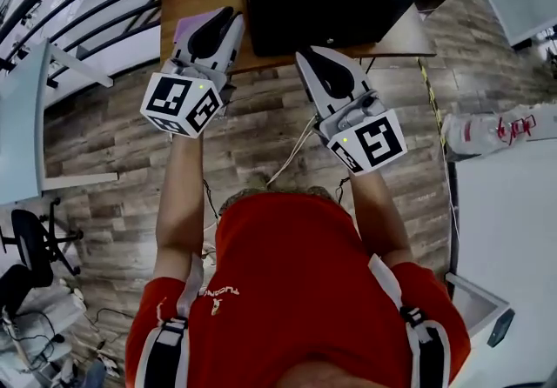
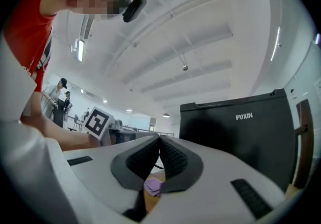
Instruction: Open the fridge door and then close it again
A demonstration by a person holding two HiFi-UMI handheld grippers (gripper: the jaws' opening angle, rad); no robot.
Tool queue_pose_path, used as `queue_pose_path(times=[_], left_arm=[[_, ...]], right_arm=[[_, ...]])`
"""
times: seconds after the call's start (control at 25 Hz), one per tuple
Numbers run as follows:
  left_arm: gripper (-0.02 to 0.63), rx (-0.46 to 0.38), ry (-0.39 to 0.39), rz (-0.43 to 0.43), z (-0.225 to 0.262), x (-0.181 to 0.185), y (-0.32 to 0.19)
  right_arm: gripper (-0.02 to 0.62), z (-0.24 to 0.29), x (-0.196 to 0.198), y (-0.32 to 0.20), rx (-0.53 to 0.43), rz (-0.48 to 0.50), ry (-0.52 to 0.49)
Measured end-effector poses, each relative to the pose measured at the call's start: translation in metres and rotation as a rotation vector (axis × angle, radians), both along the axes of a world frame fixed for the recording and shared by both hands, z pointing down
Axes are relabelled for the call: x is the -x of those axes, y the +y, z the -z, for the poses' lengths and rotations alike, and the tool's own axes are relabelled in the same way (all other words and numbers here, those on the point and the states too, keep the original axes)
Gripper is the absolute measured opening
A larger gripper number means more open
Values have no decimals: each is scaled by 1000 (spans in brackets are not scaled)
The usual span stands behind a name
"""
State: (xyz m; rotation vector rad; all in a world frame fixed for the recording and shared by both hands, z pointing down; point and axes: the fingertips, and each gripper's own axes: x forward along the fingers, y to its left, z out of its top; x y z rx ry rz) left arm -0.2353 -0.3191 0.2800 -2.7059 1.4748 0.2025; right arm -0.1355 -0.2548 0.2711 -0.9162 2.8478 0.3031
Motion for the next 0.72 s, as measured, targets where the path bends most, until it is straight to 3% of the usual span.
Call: queue_pose_path(times=[0.44, 0.72], left_arm=[[158, 28, -26, -174, -11, 6, -68], [172, 30, -48, -198, -11, -2, -89]], right_arm=[[25, -17, 20, -32, 19, -116, 20], [25, -18, 11, -45, 31, -142, 37]])
